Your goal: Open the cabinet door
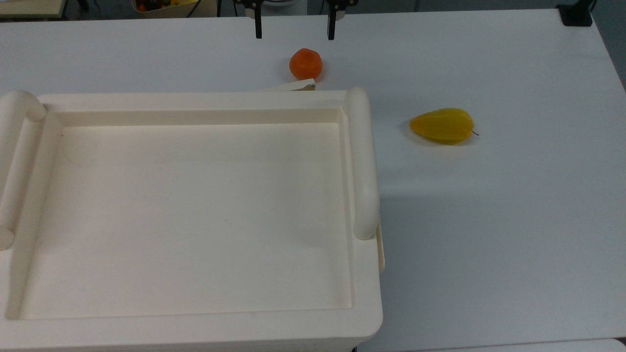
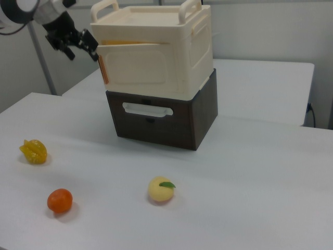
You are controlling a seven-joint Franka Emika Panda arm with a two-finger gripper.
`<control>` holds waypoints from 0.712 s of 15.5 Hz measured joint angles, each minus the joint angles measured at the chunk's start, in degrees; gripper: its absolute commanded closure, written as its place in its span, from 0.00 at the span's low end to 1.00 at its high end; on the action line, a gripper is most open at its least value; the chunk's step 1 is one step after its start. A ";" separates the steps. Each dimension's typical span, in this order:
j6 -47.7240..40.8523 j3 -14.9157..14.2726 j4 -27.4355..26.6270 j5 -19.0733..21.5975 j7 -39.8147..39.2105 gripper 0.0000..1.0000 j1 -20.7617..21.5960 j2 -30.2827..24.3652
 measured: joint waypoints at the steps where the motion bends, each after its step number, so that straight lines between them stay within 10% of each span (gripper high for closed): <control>1: 1.62 0.00 0.39 0.00 0.00 0.00 0.00 -0.05; 11: 21.92 0.80 0.60 0.00 0.00 0.00 0.91 3.80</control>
